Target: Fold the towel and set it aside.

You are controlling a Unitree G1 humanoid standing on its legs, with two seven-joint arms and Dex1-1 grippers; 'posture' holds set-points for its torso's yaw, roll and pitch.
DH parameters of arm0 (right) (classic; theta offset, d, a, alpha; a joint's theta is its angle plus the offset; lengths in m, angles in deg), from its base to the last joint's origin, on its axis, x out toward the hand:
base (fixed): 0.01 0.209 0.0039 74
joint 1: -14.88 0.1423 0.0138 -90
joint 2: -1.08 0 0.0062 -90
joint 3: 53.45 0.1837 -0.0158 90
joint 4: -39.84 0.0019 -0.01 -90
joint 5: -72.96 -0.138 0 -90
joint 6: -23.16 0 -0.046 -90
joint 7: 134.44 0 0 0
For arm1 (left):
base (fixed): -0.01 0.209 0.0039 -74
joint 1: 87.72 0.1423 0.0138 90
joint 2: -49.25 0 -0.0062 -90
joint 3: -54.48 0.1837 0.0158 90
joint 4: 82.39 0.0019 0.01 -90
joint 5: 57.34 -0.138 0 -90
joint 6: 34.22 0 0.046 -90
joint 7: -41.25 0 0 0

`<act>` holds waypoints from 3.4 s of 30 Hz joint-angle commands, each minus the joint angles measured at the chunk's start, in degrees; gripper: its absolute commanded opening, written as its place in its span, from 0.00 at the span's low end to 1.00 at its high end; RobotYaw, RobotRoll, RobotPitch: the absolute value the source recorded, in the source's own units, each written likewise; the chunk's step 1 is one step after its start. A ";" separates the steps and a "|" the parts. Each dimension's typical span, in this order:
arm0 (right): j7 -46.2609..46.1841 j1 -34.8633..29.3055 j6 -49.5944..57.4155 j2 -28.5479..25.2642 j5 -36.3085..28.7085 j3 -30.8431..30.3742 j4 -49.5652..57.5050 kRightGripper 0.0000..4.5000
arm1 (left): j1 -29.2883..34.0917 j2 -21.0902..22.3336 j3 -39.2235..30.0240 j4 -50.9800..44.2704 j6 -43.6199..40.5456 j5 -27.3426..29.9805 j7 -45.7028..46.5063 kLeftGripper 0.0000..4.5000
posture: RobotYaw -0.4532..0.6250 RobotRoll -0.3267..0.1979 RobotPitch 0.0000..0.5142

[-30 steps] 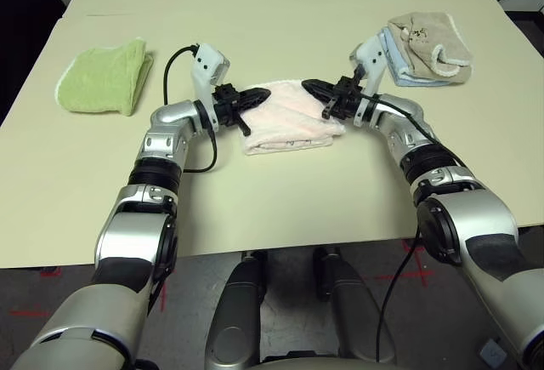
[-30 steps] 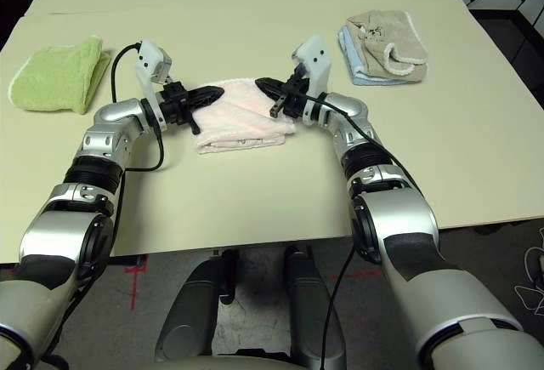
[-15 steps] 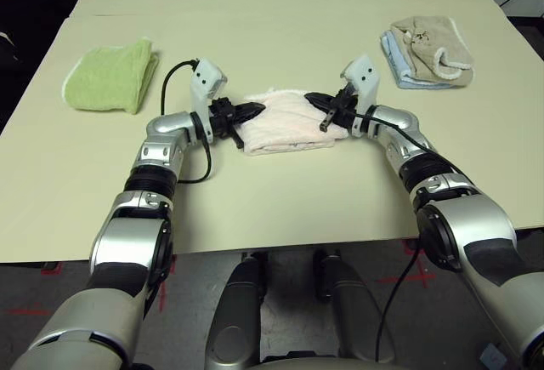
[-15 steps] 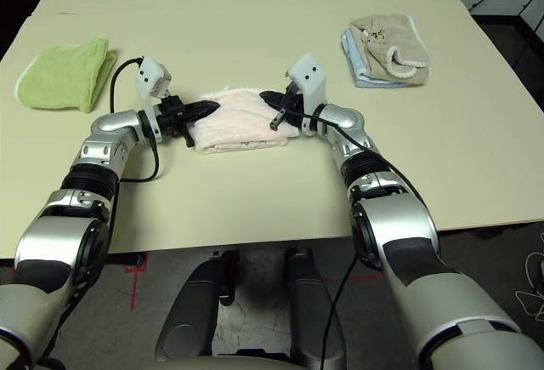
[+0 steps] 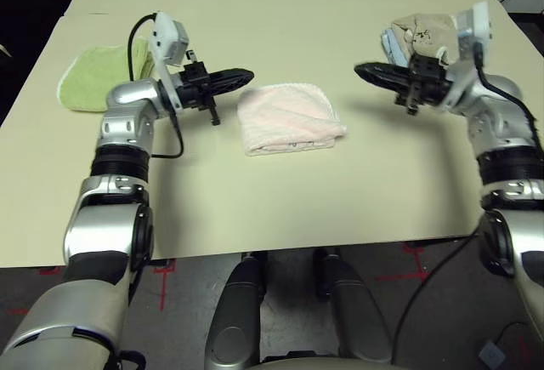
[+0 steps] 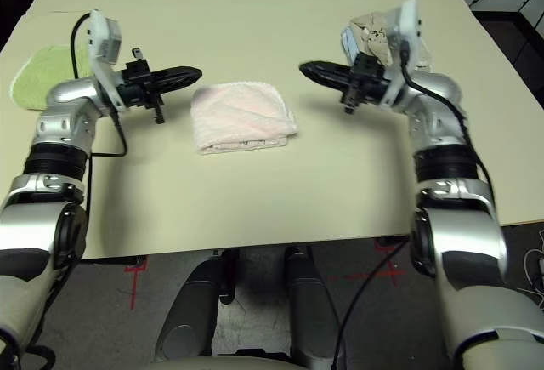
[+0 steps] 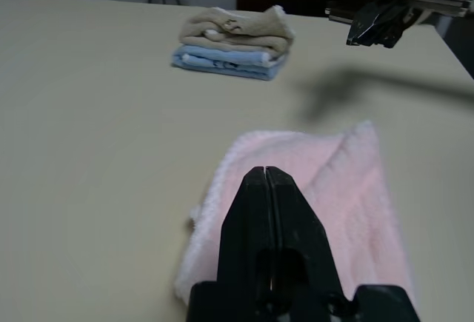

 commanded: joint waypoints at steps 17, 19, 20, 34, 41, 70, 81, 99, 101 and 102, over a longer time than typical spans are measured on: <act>-0.65 -3.69 -4.73 -2.60 3.59 -2.80 -0.83 1.00 | 3.12 5.59 1.30 4.83 8.22 -2.18 -5.73 1.00 | 0.49 0.62 0.52; -0.66 -3.81 -4.32 -2.71 3.29 -2.57 -0.20 1.00 | 1.90 5.35 0.28 5.01 2.03 -1.02 -3.51 1.00 | 0.49 0.62 0.52; -0.62 -3.94 -4.00 -2.79 3.08 -2.47 0.31 1.00 | 0.82 5.26 -0.28 4.75 -4.76 -0.17 -1.15 1.00 | 0.48 0.62 0.52; -0.82 -6.38 -3.37 -5.61 1.03 -1.66 4.60 1.00 | -7.69 12.22 13.39 3.63 -63.94 -0.39 -1.31 1.00 | 0.46 0.62 0.54; -2.46 -7.46 -1.09 -5.15 -0.22 -1.90 9.40 1.00 | -8.42 9.47 12.84 5.67 -69.53 1.26 0.95 1.00 | 0.45 0.62 0.53; -5.56 -8.48 0.09 -5.85 -1.23 -1.70 11.93 1.00 | -5.00 -6.71 2.89 5.71 -66.16 4.41 19.35 0.21 | 0.43 0.62 0.50; -5.18 -7.64 -3.25 -5.90 -0.78 -1.71 7.43 1.00 | -7.07 -5.61 -10.01 4.44 -69.06 10.37 28.22 0.01 | 0.44 0.62 0.50; -12.68 -0.74 -2.29 0.68 -2.76 0.48 1.85 1.00 | -7.39 -3.59 -31.81 -9.05 -53.02 19.58 46.63 0.01 | 0.49 0.62 0.50; -13.32 0.13 -1.41 2.38 -2.89 0.34 2.51 1.00 | -8.09 -4.05 -33.64 -9.12 -48.82 20.50 48.79 0.01 | 0.50 0.62 0.50; -13.10 0.23 -1.18 2.89 -2.88 0.05 2.87 1.00 | -8.23 -4.05 -33.92 -9.12 -46.29 20.50 49.41 0.01 | 0.50 0.62 0.51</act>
